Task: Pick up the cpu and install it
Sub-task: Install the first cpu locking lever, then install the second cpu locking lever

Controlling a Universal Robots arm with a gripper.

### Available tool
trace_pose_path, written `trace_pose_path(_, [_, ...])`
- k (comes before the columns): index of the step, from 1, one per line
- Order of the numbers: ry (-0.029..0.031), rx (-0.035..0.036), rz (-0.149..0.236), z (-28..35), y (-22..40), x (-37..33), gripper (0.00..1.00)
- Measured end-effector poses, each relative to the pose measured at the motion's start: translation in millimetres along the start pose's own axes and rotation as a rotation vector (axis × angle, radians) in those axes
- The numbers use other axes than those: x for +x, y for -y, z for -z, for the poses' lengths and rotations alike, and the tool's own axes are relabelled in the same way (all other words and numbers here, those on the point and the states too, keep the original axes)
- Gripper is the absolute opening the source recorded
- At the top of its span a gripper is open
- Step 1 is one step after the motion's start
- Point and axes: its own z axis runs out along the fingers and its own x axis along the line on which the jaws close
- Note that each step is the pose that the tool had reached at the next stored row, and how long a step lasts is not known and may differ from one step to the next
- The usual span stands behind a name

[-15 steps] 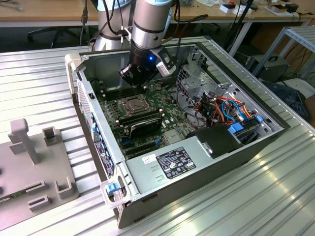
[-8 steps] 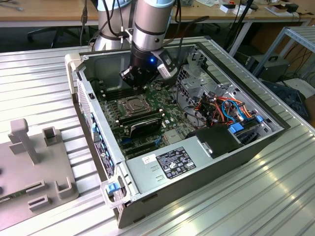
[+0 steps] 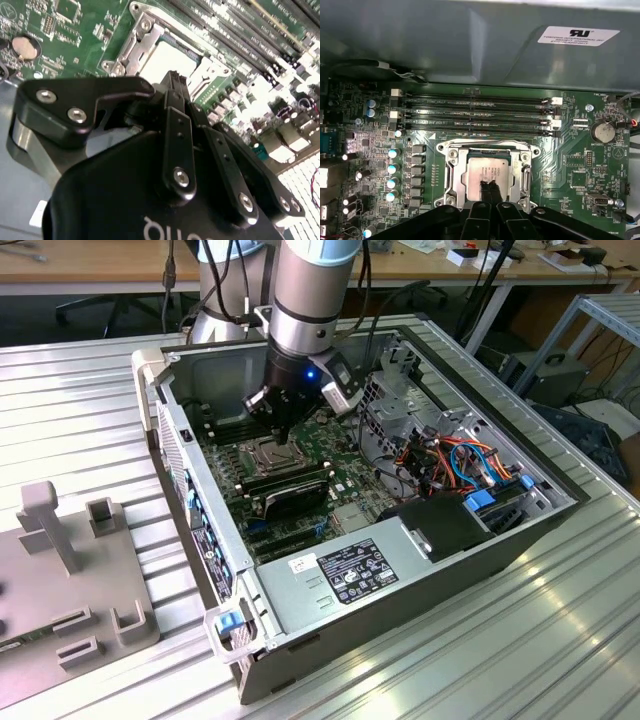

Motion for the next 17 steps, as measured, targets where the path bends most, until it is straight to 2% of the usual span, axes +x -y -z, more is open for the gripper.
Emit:
trace_pose_path(2, [0.0003,0.0000,0.000,0.4,-0.1,3.0,0.11])
trace_pose_path(17, [0.0000,0.0005,0.000,2.8,-0.2,3.0,0.11])
